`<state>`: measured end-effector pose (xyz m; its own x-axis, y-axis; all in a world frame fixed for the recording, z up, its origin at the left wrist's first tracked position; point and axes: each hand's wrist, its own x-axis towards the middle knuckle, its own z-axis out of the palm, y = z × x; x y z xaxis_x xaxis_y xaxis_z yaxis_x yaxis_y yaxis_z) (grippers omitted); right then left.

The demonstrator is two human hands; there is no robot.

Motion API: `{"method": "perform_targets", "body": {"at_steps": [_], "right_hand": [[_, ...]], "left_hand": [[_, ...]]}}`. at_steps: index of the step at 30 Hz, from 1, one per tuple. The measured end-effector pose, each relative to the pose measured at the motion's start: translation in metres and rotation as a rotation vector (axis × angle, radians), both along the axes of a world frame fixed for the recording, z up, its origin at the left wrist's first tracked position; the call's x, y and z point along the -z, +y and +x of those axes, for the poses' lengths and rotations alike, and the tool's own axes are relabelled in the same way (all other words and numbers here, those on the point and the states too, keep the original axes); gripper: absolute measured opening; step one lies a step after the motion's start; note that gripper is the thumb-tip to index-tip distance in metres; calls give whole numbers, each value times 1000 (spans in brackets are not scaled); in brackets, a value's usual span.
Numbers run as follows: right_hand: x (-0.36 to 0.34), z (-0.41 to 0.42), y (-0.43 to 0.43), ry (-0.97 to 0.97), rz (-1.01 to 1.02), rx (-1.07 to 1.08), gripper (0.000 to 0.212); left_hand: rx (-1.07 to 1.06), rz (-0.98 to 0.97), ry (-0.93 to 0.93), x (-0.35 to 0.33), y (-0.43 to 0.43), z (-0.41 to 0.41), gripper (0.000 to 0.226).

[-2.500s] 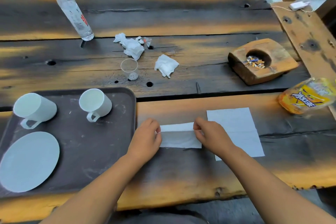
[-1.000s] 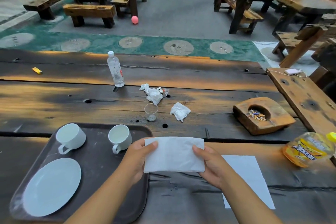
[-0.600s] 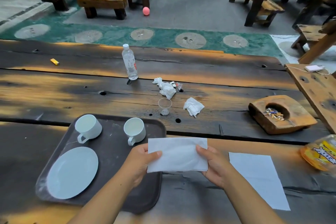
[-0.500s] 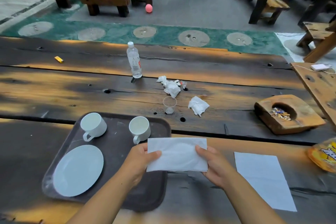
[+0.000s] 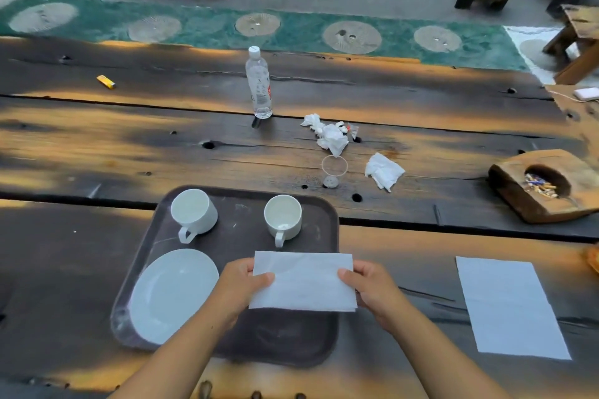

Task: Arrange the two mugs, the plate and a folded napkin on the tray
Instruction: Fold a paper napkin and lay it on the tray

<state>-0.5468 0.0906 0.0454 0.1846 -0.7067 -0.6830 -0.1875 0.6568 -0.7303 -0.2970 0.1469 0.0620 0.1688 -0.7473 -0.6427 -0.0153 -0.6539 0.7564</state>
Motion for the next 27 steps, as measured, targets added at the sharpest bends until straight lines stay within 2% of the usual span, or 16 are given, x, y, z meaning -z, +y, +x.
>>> {"method": "perform_targets", "body": {"at_steps": [4,10,12,17,22,27], "right_hand": [[11,22,6,39,36,2,18],[33,44,12,261,-25,-125,13],[39,50,14,318,-40,-165,19],[47,61,20,437,-111,-213,41],[56,67,23,544,-151,-272,43],[61,70,25,652,-163,-309,38]], "left_hand": [[50,39,-103,13,3,23,19],[141,65,-220,29,9,46,14],[196,79,-244,34,10,52,10],[316,91,-449,52,10,64,45],[427,98,-579,65,10,65,45],[449,159,-607,75,11,62,40]]}}
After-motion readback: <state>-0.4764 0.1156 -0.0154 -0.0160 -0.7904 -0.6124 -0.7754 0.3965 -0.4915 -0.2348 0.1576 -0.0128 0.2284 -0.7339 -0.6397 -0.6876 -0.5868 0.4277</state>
